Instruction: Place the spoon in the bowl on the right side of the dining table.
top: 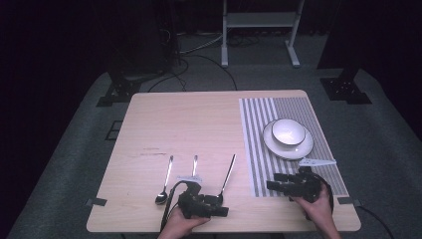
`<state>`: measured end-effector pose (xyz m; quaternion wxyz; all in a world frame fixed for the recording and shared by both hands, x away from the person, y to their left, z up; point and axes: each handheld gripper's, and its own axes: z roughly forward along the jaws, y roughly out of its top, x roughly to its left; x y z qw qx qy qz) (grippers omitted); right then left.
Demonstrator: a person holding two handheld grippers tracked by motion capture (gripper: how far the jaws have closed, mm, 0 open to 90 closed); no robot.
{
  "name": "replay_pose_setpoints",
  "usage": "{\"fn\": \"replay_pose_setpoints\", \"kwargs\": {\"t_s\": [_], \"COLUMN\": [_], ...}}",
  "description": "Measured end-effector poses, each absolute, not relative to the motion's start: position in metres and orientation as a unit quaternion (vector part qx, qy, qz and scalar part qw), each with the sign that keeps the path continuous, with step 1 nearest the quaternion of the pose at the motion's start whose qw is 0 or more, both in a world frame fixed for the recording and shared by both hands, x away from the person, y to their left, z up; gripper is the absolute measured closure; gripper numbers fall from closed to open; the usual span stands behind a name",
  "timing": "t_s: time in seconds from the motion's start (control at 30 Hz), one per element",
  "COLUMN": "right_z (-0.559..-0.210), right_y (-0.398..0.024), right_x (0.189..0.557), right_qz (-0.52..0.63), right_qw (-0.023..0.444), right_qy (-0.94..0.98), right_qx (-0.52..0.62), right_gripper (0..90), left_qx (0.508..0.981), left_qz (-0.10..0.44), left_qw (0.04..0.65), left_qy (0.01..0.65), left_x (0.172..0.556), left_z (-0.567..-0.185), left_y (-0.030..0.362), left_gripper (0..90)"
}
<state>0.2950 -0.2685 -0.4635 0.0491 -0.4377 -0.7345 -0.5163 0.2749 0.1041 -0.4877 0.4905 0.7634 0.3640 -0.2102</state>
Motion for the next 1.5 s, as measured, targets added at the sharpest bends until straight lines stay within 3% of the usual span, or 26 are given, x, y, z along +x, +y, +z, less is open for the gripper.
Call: {"fn": "replay_pose_setpoints", "kwargs": {"t_s": [1.5], "right_z": [-0.459], "right_y": [-0.193], "right_x": [0.360], "right_qz": [-0.500], "right_qw": [0.105], "right_qy": [-0.755], "right_qx": [-0.411], "right_gripper": [30.8], "left_qx": [0.765], "left_qz": [-0.210], "left_qw": [0.490], "left_qy": [0.361], "left_x": [0.275], "left_z": [-0.488], "left_y": [0.104], "left_gripper": [7.2]}}
